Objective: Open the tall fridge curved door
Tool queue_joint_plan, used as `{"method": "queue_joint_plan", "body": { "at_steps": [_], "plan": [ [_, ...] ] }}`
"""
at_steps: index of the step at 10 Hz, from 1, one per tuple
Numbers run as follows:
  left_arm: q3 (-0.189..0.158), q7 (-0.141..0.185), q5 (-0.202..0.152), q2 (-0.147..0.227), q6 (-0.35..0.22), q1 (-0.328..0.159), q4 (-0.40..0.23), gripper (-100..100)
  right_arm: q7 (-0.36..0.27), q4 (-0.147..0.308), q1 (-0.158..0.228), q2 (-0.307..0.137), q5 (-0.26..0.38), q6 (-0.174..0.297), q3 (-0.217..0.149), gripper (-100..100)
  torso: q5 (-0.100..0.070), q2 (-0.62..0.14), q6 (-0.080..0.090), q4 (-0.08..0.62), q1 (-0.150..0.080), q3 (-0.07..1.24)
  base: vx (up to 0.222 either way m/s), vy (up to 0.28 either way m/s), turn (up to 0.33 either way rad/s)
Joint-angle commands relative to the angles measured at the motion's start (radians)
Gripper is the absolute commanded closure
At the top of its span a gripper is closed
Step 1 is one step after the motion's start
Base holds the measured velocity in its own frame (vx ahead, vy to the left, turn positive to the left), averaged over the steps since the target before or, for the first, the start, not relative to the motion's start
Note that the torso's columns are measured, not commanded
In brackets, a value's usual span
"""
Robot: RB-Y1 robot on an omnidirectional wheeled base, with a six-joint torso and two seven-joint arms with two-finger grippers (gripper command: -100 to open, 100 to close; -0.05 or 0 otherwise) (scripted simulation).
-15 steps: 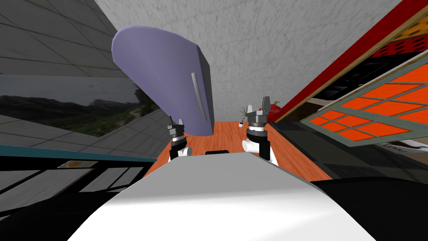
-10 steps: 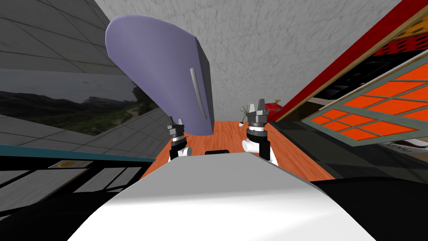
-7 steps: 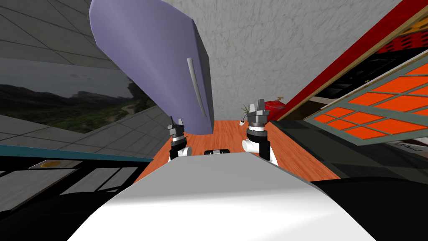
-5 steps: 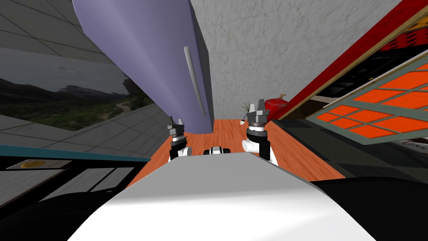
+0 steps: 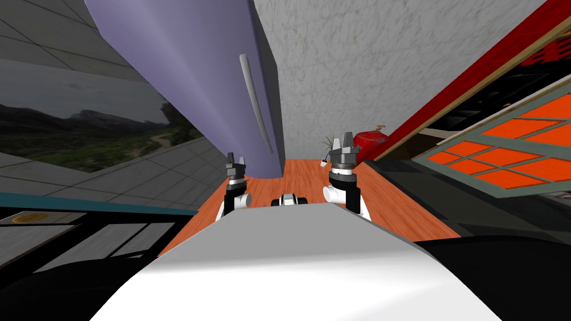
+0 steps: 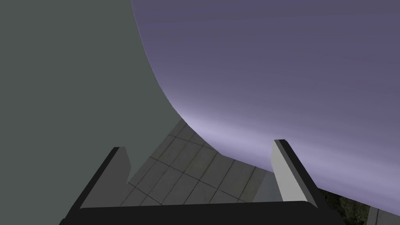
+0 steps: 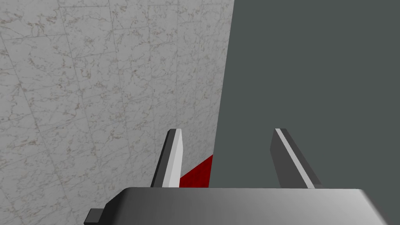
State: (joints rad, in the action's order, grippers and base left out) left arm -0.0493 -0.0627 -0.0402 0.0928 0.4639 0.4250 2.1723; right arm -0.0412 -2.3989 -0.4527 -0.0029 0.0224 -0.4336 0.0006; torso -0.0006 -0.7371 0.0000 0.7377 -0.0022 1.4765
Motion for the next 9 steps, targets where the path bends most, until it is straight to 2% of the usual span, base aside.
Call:
{"method": "queue_joint_plan", "body": {
  "at_steps": [1,3,4,6,7,9],
  "plan": [
    [-0.038,0.007,0.004,0.036,-0.043,-0.052,-0.032,-100,0.000,0.000,0.000,0.000,0.000,0.000,0.000,0,0.000,0.000,0.000,0.000,0.000,0.000,0.058,-0.092,0.021],
    [-0.090,0.016,0.011,0.064,-0.102,-0.121,-0.071,-100,0.000,0.000,0.000,0.000,0.000,0.000,0.000,0,0.002,-0.002,0.000,0.001,0.005,-0.001,0.070,-0.101,0.041],
    [-0.090,0.016,0.011,0.064,-0.103,-0.121,-0.071,-100,0.000,0.000,0.000,0.000,0.000,0.000,0.000,0,0.000,0.000,0.000,0.000,0.001,0.000,0.062,-0.091,0.027],
    [-0.149,0.026,0.020,0.078,-0.164,-0.191,-0.115,-100,0.000,0.000,0.000,0.000,0.000,0.000,0.000,0,0.001,-0.001,0.000,0.000,0.002,-0.001,0.067,-0.111,0.047],
    [-0.149,0.026,0.020,0.078,-0.171,-0.199,-0.115,-100,0.000,0.000,0.000,0.000,0.000,0.000,0.000,0,0.000,-0.001,0.000,0.000,0.001,0.000,0.068,-0.104,0.031],
    [-0.213,0.038,0.028,0.083,-0.233,-0.269,-0.162,-100,0.000,0.000,0.000,0.000,0.000,0.000,0.000,0,0.000,0.000,0.000,0.000,0.001,0.000,0.104,-0.158,0.054]
  ]
}}
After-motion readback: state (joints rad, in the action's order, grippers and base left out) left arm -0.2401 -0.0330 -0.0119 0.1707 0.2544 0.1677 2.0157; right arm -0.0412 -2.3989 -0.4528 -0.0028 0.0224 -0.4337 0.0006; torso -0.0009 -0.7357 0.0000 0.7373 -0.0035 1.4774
